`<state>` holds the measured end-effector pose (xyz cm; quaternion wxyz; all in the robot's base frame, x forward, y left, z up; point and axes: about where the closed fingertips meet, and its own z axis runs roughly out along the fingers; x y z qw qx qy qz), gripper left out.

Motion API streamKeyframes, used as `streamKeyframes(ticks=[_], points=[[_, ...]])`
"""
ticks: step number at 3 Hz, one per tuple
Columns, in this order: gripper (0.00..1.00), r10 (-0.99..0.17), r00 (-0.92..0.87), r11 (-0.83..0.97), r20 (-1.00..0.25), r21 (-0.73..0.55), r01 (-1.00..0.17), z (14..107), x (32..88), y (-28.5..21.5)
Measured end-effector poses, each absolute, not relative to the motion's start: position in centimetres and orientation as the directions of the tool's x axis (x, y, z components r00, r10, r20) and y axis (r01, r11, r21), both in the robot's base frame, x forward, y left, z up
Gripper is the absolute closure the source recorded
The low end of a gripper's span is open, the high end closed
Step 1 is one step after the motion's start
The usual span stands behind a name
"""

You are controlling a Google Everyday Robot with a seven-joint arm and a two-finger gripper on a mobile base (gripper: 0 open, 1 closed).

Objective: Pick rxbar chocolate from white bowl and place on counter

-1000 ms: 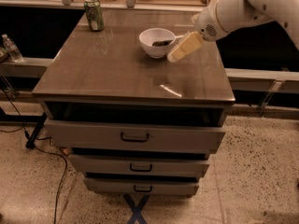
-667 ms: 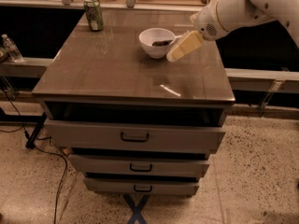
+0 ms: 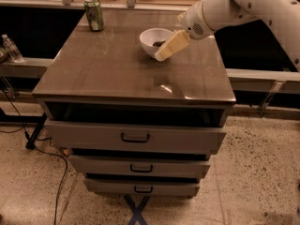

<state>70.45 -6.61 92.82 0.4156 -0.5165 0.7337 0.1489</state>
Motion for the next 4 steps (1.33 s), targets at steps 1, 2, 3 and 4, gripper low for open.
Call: streamKeyframes(ticks=[1, 2, 3, 4], points=[[0.0, -0.635, -0.119, 0.423, -0.763, -0.215, -0.88, 91.9, 71.2, -5.2], [0.04, -0.635, -0.125, 0.439, -0.763, -0.222, -0.871, 90.6, 72.9, -3.6], [0.26, -0.632, -0.125, 0.447, -0.765, -0.228, -0.865, 90.0, 73.8, -2.6], [0.5, -0.63, -0.128, 0.456, -0.766, -0.231, -0.859, 89.3, 75.4, -0.9]])
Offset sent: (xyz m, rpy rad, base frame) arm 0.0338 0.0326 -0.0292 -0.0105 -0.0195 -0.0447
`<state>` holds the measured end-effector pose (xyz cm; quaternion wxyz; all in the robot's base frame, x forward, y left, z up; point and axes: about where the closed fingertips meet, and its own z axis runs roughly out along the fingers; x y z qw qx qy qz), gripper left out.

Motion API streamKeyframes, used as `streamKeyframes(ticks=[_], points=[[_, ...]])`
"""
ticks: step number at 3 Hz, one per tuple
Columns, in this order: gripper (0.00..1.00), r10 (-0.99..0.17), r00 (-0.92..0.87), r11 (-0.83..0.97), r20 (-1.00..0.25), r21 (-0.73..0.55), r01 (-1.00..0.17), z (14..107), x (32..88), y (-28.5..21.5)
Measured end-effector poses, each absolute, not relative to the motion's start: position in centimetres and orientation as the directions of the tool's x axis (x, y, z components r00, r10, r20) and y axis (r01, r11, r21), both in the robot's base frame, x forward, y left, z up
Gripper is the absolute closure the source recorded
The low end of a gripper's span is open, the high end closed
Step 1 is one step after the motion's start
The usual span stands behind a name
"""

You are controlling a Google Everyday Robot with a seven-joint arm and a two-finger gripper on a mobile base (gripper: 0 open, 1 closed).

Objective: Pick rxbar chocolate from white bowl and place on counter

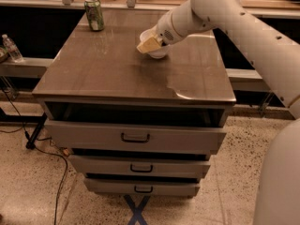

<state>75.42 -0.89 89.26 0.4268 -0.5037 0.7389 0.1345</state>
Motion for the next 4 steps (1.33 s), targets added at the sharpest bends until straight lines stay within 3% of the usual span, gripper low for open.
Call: streamKeyframes(ticks=[2, 4], points=[[1.0, -0.609, -0.091, 0.45, -0.788, -0.249, -0.858, 90.3, 77.4, 1.9], [1.0, -0.593, -0.042, 0.425, -0.804, -0.268, -0.865, 92.6, 77.1, 3.1]])
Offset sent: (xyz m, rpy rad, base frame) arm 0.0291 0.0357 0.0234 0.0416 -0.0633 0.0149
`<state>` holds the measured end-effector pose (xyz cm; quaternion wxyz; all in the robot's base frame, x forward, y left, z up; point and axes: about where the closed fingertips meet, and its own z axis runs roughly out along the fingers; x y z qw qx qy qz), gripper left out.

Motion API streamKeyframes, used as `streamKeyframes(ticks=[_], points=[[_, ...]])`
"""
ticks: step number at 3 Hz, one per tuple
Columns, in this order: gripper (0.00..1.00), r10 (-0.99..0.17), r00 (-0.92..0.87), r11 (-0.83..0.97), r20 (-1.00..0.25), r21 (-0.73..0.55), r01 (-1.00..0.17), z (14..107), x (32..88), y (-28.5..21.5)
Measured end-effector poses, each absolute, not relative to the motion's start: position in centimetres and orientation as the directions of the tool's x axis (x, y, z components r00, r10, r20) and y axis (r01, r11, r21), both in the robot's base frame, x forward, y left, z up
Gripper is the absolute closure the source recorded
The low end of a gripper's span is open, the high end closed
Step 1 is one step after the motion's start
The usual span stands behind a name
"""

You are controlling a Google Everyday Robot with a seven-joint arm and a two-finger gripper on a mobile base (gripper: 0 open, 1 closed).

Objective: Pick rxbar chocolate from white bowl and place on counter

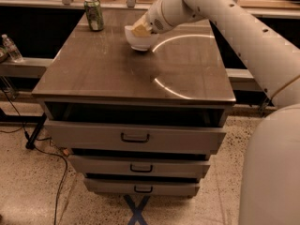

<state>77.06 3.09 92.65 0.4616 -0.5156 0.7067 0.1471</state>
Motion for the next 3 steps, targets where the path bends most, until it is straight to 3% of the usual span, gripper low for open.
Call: streamKeyframes(ticks=[1, 2, 3], points=[[0.77, -0.596, -0.045, 0.407, -0.802, -0.253, -0.877, 92.7, 76.4, 3.0], [0.46, -0.604, -0.057, 0.394, -0.795, -0.236, -0.889, 92.3, 75.7, 2.4], [0.23, -0.611, -0.062, 0.38, -0.789, -0.224, -0.897, 92.0, 74.9, 1.7]])
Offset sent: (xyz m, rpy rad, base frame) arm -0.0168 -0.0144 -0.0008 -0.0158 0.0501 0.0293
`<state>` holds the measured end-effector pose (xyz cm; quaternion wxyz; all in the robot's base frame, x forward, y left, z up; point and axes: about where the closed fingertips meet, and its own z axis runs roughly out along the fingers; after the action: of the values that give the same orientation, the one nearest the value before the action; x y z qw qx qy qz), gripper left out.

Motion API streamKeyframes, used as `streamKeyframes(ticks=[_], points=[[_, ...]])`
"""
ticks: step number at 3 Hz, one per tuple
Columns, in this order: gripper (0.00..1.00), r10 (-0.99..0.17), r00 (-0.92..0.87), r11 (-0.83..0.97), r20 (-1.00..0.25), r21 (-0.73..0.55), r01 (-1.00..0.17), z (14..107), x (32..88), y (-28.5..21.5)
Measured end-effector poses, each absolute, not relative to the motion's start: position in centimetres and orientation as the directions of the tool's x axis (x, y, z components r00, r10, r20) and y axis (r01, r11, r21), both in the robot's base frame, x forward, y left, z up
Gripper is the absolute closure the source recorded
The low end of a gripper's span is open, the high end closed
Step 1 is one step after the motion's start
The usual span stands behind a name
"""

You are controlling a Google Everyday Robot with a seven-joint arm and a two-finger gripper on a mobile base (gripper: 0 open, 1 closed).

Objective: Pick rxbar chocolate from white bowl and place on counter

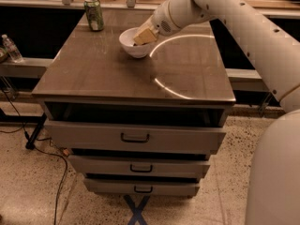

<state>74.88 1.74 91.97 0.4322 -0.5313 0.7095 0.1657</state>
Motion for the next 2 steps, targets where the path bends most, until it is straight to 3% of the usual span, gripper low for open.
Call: streamKeyframes(ticks=[1, 2], points=[[0.01, -0.615, -0.066, 0.37, -0.786, -0.213, -0.904, 91.8, 74.1, 0.9], [0.0, -0.618, -0.071, 0.369, -0.783, -0.209, -0.906, 92.1, 73.4, -0.4]])
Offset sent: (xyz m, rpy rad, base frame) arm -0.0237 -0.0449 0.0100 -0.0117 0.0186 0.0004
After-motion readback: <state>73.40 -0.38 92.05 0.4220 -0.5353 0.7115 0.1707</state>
